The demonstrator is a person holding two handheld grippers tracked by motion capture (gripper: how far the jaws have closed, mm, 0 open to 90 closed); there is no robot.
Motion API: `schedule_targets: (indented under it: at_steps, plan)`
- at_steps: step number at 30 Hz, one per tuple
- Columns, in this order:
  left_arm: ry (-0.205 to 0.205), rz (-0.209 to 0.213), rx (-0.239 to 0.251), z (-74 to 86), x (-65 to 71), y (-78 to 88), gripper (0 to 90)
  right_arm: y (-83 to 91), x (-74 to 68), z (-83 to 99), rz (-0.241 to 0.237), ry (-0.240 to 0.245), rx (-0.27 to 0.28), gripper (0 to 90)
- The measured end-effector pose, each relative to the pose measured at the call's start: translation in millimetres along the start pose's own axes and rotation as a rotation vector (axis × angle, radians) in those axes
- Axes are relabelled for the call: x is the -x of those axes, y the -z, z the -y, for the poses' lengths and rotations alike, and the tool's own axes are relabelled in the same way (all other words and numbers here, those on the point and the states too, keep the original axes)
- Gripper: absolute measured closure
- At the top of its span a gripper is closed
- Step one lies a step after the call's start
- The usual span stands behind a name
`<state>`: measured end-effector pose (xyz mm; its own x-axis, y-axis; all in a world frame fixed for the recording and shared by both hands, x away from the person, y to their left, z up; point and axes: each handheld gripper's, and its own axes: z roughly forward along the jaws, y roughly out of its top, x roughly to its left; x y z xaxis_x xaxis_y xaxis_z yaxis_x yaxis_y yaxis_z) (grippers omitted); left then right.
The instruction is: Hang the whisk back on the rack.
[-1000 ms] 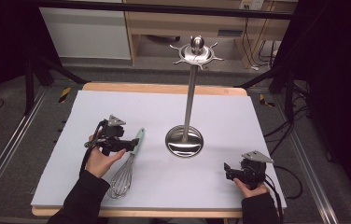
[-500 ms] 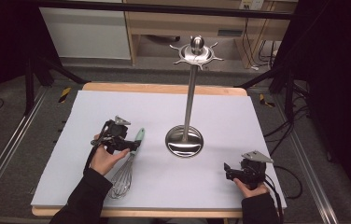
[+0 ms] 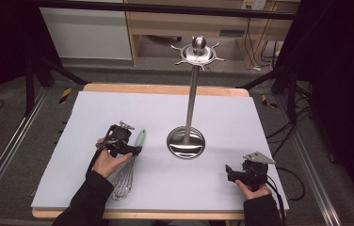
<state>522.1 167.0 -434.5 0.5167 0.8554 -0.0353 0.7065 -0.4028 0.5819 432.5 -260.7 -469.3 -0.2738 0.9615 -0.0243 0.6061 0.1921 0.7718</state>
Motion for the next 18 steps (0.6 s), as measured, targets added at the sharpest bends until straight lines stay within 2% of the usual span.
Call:
schedule_targets:
  at_steps: [11,18]
  plan:
    - [0.008,0.006,-0.087,4.5,2.3,-11.6,44.3,-0.1,-0.3,-0.1,-0.002,-0.002,-0.007,7.4]
    - [0.014,0.015,-0.116,6.5,1.6,-15.2,50.1,-0.3,-0.7,-0.1,-0.003,-0.004,-0.008,7.4]
